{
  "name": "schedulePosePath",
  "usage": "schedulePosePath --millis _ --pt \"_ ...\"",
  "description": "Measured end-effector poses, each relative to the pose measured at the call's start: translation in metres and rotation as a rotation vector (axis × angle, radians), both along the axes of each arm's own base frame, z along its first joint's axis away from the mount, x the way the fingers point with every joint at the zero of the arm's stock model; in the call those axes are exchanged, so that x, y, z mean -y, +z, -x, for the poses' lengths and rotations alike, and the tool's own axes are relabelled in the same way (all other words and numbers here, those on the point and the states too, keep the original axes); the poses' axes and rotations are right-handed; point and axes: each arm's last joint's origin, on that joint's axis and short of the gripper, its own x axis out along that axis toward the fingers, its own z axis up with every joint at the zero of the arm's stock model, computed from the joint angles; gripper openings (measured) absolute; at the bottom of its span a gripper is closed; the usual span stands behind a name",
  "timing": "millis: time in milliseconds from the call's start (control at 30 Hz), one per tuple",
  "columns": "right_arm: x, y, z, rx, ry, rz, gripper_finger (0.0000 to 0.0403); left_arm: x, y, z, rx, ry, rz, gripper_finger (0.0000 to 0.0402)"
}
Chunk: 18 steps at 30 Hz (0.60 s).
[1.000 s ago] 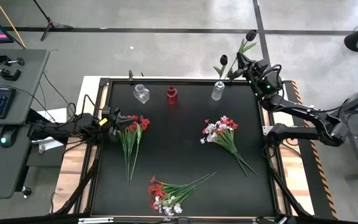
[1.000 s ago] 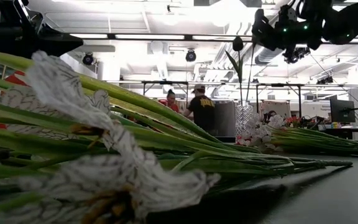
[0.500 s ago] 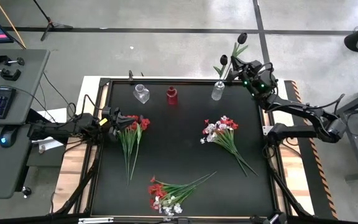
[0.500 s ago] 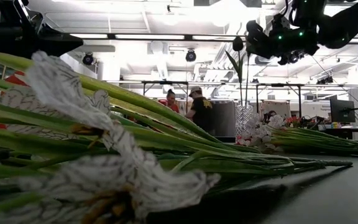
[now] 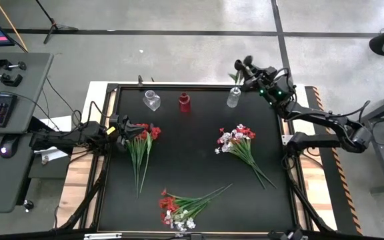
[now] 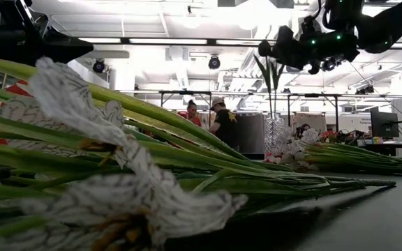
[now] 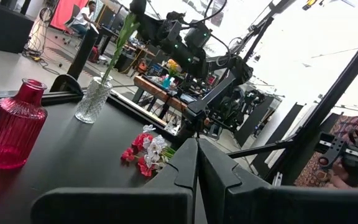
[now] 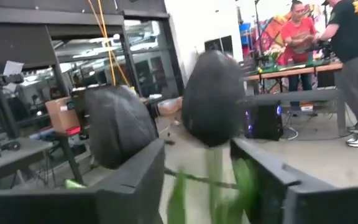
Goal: Sort flowers into vase by color
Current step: Put the bottom black flower into the right transparent flower vase, then put the black flower into the right transparent flower vase
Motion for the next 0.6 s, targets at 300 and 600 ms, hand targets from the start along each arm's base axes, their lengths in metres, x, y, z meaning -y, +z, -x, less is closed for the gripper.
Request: schedulePosePath --millis 300,600 --pt "-0.008 -0.004 0.008 -0.127 0.0 -0.071 0.0235 0.0 0.0 0.0 0.0 0.0 0.0 0.0" --pt "-0.029 0.009 0.032 -0.184 -0.015 -0.072 0.0236 0.0 0.0 0.0 0.0 0.0 0.0 0.0"
